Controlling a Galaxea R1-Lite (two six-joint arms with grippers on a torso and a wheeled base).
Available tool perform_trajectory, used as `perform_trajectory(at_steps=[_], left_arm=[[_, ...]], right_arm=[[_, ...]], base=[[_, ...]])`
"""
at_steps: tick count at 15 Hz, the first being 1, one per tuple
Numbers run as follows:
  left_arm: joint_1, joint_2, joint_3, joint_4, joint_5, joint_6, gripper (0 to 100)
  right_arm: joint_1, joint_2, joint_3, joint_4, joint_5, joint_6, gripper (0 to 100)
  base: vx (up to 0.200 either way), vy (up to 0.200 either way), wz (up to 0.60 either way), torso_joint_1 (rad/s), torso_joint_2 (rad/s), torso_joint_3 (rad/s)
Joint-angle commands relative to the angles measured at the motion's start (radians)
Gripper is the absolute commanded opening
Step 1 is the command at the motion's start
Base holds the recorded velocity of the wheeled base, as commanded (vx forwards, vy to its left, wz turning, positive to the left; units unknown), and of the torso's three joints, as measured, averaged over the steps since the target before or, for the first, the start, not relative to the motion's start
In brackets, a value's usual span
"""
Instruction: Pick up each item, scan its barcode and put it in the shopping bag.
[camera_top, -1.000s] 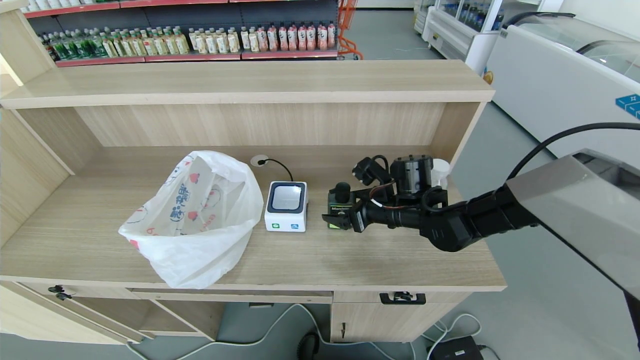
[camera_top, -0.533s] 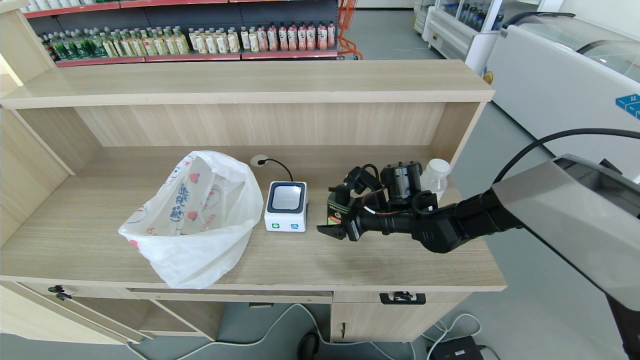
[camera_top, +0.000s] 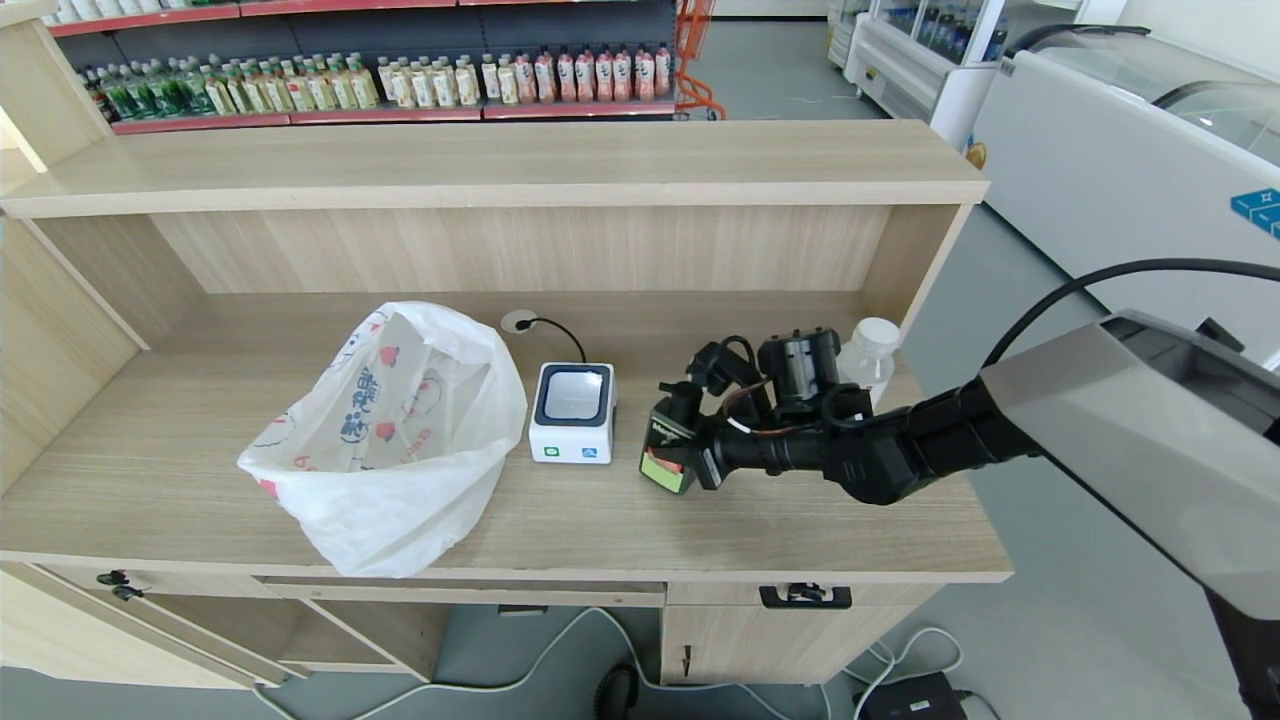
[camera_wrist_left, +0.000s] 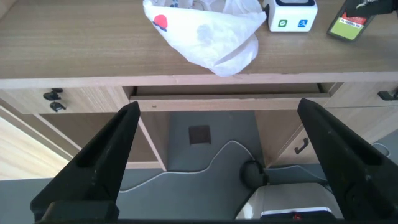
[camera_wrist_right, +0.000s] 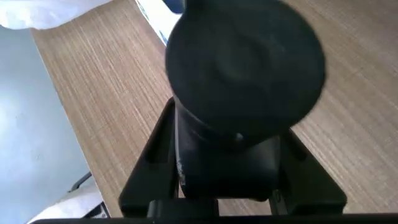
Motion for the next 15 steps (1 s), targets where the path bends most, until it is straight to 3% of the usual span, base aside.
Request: perform_trajectory(at_steps=[1, 5, 11, 13, 15], left_arm=[[0.0, 0.0, 0.0, 0.0, 0.0, 0.0, 100], [0.0, 0.0, 0.0, 0.0, 0.0, 0.0, 100], [0.0, 0.0, 0.0, 0.0, 0.0, 0.0, 100], [0.0, 0.0, 0.0, 0.0, 0.0, 0.0, 100], [0.0, 0.0, 0.0, 0.0, 0.0, 0.0, 100]], right_arm=[[-0.015, -0.029, 0.018, -0.003, -0.001, -0.002, 0], [-0.05, -0.126, 0.067, -0.003, -0.001, 0.032, 0], [-0.053, -0.412, 0.11, 0.002, 0.004, 0.27, 0], [-0.059, -0.52, 0.144, 0.011, -0.001, 0.261, 0], [-0.114, -0.67, 0.207, 0.008, 0.004, 0.093, 0]], base=[[0.0, 0.0, 0.0, 0.0, 0.0, 0.0], [0.0, 0.0, 0.0, 0.0, 0.0, 0.0], [0.0, 0.0, 0.0, 0.0, 0.0, 0.0], [0.0, 0.0, 0.0, 0.0, 0.0, 0.0], [0.0, 0.0, 0.0, 0.0, 0.0, 0.0]])
